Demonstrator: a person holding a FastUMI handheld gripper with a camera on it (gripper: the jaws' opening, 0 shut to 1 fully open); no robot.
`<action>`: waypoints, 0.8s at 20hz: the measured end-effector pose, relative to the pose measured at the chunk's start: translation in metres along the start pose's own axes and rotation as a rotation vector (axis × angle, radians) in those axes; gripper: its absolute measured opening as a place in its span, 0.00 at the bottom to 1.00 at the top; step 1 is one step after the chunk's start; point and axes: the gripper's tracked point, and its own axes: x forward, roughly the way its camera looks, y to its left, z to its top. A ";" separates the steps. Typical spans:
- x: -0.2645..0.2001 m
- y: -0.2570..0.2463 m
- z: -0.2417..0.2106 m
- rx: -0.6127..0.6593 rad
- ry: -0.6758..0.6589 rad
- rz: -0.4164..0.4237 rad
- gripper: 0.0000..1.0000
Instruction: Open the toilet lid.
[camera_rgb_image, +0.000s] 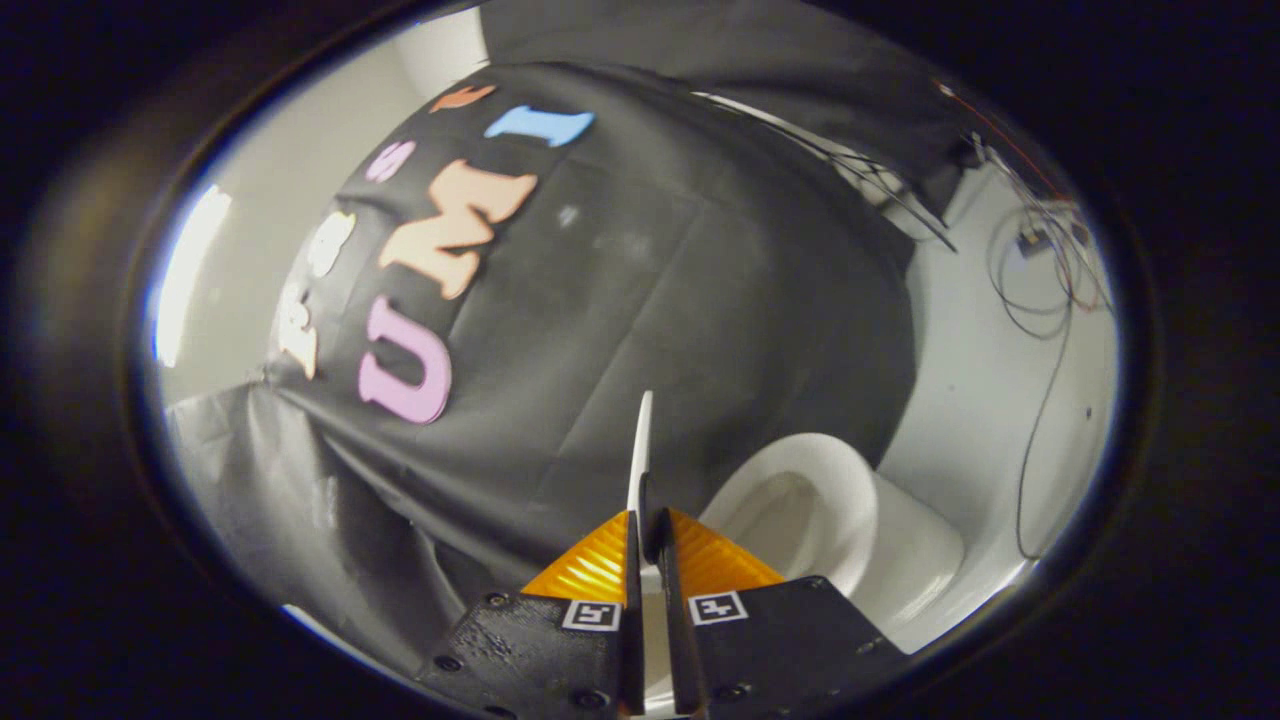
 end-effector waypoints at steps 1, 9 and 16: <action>0.002 0.020 -0.001 -0.065 0.021 -0.004 0.11; 0.025 0.144 -0.022 -0.560 0.217 -0.133 0.10; 0.033 0.213 -0.068 -0.726 0.269 -0.054 0.14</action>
